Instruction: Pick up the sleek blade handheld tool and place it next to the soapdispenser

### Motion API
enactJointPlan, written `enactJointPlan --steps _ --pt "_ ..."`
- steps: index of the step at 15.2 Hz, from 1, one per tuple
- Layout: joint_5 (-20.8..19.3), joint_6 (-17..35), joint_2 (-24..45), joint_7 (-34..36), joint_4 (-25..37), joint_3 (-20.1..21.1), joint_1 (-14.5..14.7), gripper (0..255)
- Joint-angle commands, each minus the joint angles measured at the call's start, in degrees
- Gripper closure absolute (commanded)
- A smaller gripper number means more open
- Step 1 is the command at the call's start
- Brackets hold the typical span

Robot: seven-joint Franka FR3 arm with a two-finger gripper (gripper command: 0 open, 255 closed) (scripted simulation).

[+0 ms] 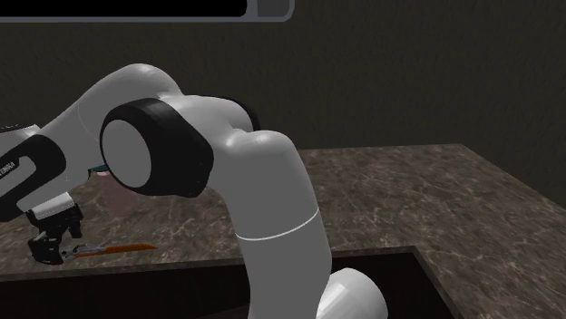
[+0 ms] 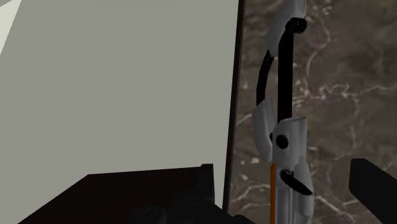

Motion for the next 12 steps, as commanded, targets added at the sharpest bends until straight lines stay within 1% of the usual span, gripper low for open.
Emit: enactJointPlan --steps 1,2,6,12 --pt "0.0 0.0 0.0 0.0 0.0 0.0 0.0 0" --pt "0.0 0.0 0.0 0.0 0.0 0.0 0.0 0" --pt "2.07 -5.83 -3.33 -1.29 2.88 1.08 -1.13 0" --pt "2.08 -5.83 -3.33 -1.29 2.88 1.07 -1.13 0"
